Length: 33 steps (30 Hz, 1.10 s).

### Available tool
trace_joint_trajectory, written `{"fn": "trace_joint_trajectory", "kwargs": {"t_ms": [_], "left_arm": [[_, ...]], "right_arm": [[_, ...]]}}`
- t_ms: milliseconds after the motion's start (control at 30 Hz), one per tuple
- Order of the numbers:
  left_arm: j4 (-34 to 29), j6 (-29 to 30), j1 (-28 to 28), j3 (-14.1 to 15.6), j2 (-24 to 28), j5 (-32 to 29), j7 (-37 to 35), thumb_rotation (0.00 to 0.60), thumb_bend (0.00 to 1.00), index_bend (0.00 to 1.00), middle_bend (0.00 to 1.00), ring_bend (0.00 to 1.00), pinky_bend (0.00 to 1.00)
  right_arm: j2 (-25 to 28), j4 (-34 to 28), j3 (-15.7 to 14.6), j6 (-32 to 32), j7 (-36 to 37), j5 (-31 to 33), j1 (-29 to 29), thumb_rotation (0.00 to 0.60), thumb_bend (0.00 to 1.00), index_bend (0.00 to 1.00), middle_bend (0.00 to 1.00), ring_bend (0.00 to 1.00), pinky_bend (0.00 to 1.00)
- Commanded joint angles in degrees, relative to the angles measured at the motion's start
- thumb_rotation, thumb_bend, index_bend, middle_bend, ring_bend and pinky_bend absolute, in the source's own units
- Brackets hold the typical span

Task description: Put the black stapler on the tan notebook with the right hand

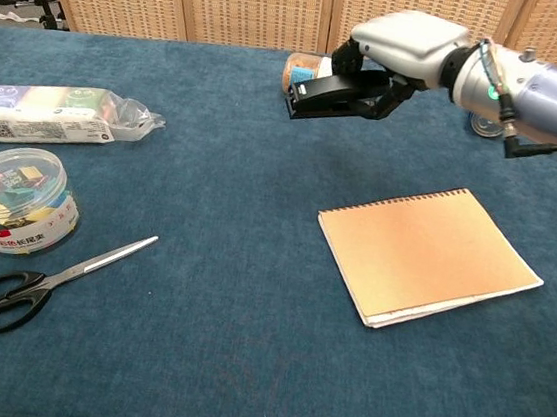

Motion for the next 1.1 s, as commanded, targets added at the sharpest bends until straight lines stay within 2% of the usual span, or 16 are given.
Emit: {"fn": "trace_joint_trajectory", "kwargs": {"t_ms": [33, 167, 333, 400, 500, 700, 900, 933, 1000, 1067, 1100], "left_arm": [[-0.21, 0.36, 0.1, 0.65, -0.12, 1.03, 0.38, 0.6, 0.0, 0.0, 0.0, 0.0, 0.0], [-0.05, 0.12, 0.17, 1.46, -0.1, 1.92, 0.46, 0.6, 0.0, 0.0, 0.0, 0.0, 0.0], [-0.37, 1.38, 0.77, 1.87, 0.1, 2.81, 0.12, 0.6, 0.0, 0.0, 0.0, 0.0, 0.0], [-0.72, 2.86, 1.4, 2.29, 0.12, 4.04, 0.18, 0.6, 0.0, 0.0, 0.0, 0.0, 0.0], [-0.67, 3.22, 1.64, 2.78, -0.15, 4.72, 0.75, 0.6, 0.0, 0.0, 0.0, 0.0, 0.0], [-0.72, 3.06, 1.58, 3.04, -0.48, 4.87, 1.77, 0.6, 0.0, 0.0, 0.0, 0.0, 0.0], [-0.7, 2.68, 1.41, 2.86, -0.56, 4.28, 2.03, 0.6, 0.0, 0.0, 0.0, 0.0, 0.0], [-0.71, 2.58, 1.36, 2.85, -0.57, 4.22, 2.1, 0.6, 0.0, 0.0, 0.0, 0.0, 0.0], [-0.75, 2.36, 1.27, 2.86, -0.54, 4.13, 2.13, 0.6, 0.0, 0.0, 0.0, 0.0, 0.0], [-0.76, 2.16, 1.23, 2.86, -0.48, 3.92, 2.14, 0.6, 0.0, 0.0, 0.0, 0.0, 0.0], [-0.79, 2.02, 1.18, 2.83, -0.45, 3.79, 2.14, 0.6, 0.0, 0.0, 0.0, 0.0, 0.0]], "right_arm": [[13.87, -19.11, -3.83, 6.01, -5.48, -1.84, -7.22, 0.6, 0.67, 0.56, 0.49, 0.34, 0.2], [19.4, -28.48, -6.15, 7.61, -10.53, -1.13, -11.12, 0.6, 0.67, 0.56, 0.49, 0.34, 0.2], [20.91, -32.35, -9.31, 8.56, -16.07, -1.51, -14.57, 0.6, 0.67, 0.56, 0.49, 0.34, 0.2], [20.03, -32.18, -12.07, 8.6, -20.22, -2.54, -16.42, 0.6, 0.67, 0.56, 0.49, 0.34, 0.2], [17.82, -31.7, -12.77, 9.96, -22.41, -2.65, -18.43, 0.6, 0.67, 0.56, 0.49, 0.34, 0.2], [13.67, -28.01, -12.65, 10.68, -22.69, -3.38, -20.1, 0.6, 0.67, 0.56, 0.49, 0.34, 0.2], [12.9, -27.0, -11.64, 10.48, -21.28, -4.0, -20.24, 0.6, 0.67, 0.55, 0.47, 0.34, 0.2], [12.85, -26.96, -11.56, 10.22, -21.02, -4.08, -20.24, 0.6, 0.67, 0.53, 0.45, 0.33, 0.2], [13.04, -27.43, -11.65, 8.81, -19.84, -3.41, -20.24, 0.6, 0.58, 0.37, 0.31, 0.25, 0.19], [13.62, -28.51, -11.56, 6.81, -20.45, -1.59, -20.29, 0.6, 0.29, 0.08, 0.07, 0.06, 0.09], [13.9, -29.43, -11.22, 6.24, -21.05, -0.71, -20.31, 0.6, 0.2, 0.02, 0.02, 0.01, 0.06]]}}
